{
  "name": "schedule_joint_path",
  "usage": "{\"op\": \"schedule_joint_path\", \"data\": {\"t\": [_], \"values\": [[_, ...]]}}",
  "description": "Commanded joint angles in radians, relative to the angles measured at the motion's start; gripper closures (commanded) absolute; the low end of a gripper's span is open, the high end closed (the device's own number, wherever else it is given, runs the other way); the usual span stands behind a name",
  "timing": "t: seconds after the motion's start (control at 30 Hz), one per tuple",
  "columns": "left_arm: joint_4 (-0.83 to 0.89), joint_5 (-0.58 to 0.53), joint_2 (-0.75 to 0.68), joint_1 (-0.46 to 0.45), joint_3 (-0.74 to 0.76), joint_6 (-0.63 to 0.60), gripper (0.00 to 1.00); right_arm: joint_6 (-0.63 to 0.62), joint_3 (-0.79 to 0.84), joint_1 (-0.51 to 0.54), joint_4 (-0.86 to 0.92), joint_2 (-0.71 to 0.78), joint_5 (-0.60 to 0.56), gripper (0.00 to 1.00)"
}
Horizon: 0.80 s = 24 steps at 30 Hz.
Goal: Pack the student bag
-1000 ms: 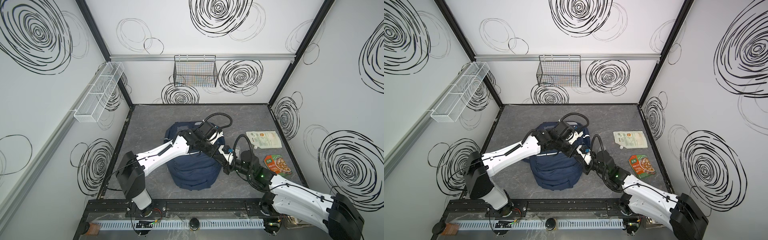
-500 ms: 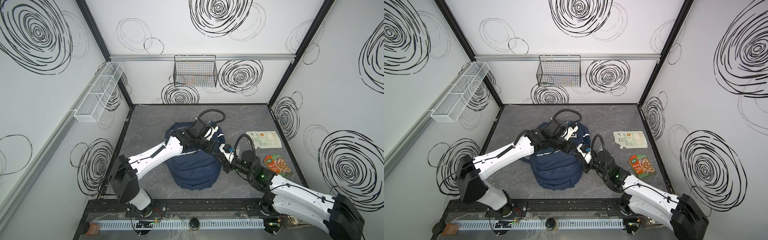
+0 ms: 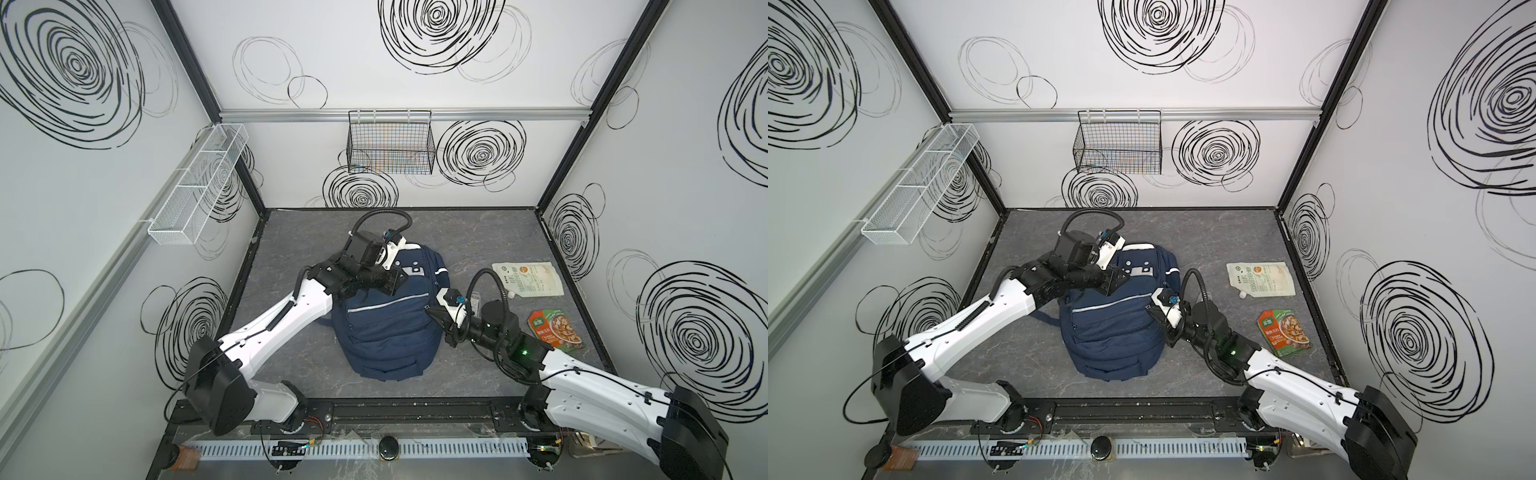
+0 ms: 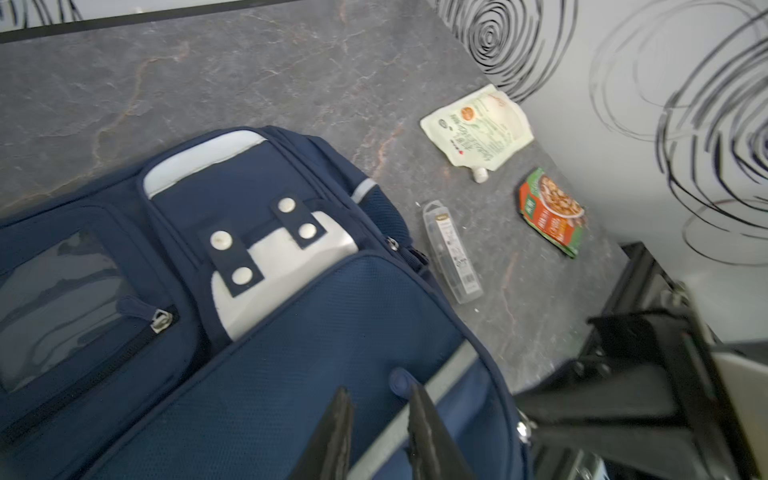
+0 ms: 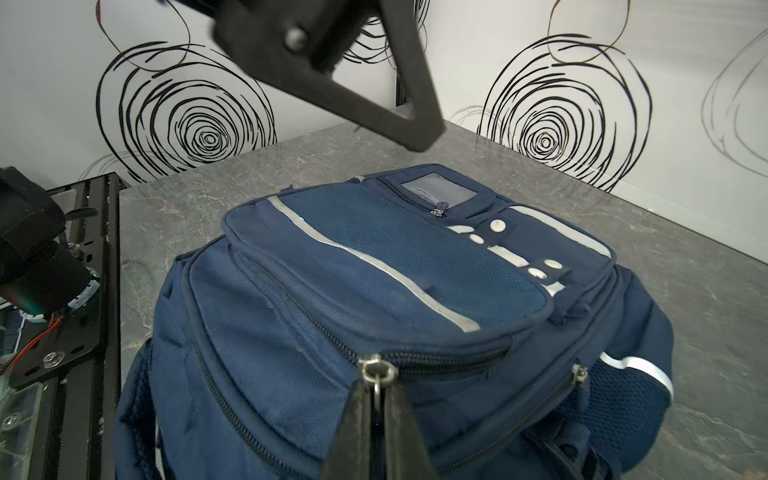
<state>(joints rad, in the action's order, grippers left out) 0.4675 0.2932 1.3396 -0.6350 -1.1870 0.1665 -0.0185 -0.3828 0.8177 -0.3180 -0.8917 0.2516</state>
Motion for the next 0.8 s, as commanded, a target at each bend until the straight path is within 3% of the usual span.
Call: {"op": "schedule_joint_path", "data": {"t": [0.0, 0.1, 0.23, 0.37, 0.4, 0.47, 0.5, 0.77], "values": [[0.096, 0.09, -0.07, -0.036, 0.05, -0.259, 0.65, -0.001, -0.044, -0.006, -0.116, 0.05, -0.015, 1.0], [0.123, 0.058, -0.104, -0.085, 0.112, -0.38, 0.61, 0.008, -0.045, -0.018, -0.121, 0.051, 0.001, 1.0], [0.1, -0.035, -0.121, -0.122, 0.173, -0.451, 0.61, 0.011, -0.054, -0.02, -0.111, 0.053, 0.01, 1.0], [0.104, -0.035, -0.098, -0.123, 0.194, -0.465, 0.74, 0.011, -0.056, -0.022, -0.1, 0.059, 0.005, 1.0], [0.103, -0.032, -0.088, -0.123, 0.197, -0.464, 0.77, 0.011, -0.054, -0.022, -0.1, 0.062, 0.004, 1.0], [0.086, -0.049, -0.077, -0.123, 0.202, -0.445, 0.98, 0.014, -0.056, -0.022, -0.098, 0.062, 0.002, 1.0], [0.075, -0.061, -0.071, -0.122, 0.2, -0.424, 1.0, 0.014, -0.055, -0.022, -0.098, 0.062, 0.004, 1.0], [-0.038, -0.009, -0.101, -0.095, 0.169, -0.276, 1.0, 0.019, -0.056, -0.019, -0.114, 0.037, 0.064, 1.0]]}}
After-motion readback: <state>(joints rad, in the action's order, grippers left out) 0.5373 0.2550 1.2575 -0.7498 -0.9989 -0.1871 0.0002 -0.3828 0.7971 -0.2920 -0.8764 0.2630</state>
